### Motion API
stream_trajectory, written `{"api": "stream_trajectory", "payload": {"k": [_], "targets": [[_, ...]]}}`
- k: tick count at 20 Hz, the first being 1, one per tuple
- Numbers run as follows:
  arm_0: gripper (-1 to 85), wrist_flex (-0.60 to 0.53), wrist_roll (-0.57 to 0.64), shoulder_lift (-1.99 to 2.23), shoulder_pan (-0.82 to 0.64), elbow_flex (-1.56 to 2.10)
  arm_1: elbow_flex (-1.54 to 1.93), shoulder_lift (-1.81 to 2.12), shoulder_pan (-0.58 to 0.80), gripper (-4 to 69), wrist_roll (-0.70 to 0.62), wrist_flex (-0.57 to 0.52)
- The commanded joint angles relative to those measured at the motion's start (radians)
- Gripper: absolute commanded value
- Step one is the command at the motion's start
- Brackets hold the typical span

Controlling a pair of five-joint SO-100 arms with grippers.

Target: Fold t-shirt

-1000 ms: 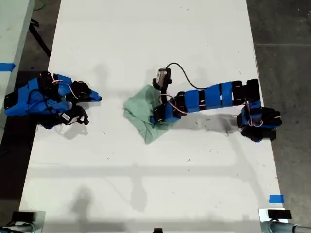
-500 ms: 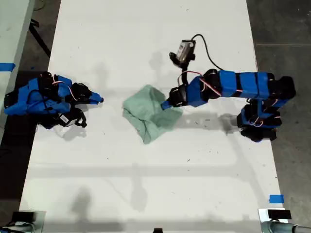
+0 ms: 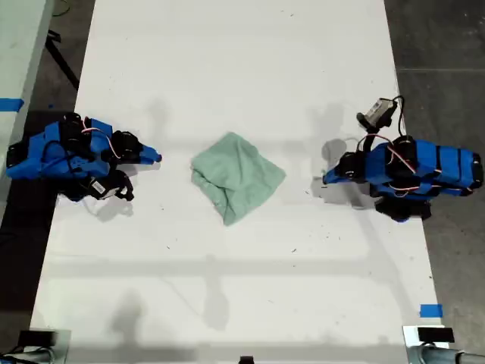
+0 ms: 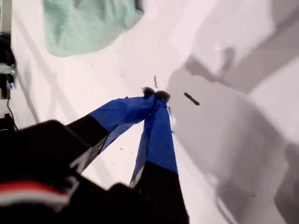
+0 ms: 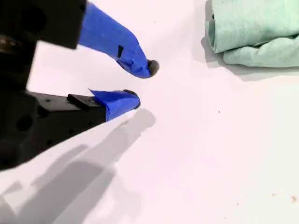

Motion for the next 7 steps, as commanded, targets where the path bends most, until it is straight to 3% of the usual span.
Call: {"api": "stream_trajectory", "payload": {"k": [1, 3, 6, 7], "targets": [[9.9, 0.003, 0.003, 0.006, 0.011, -0.009, 0.031, 0.066, 0.002, -1.1, 0.008, 0.025], [9.9, 0.003, 0.005, 0.006, 0.011, -0.009, 0.032, 0.08, 0.003, -1.0, -0.046, 0.023], [9.9, 0.003, 0.005, 0.006, 0.011, -0.009, 0.029, 0.08, 0.002, -1.1, -0.614, 0.028], [9.9, 0.003, 0.005, 0.006, 0.011, -0.009, 0.029, 0.08, -0.002, -1.2, -0.597, 0.028]]}}
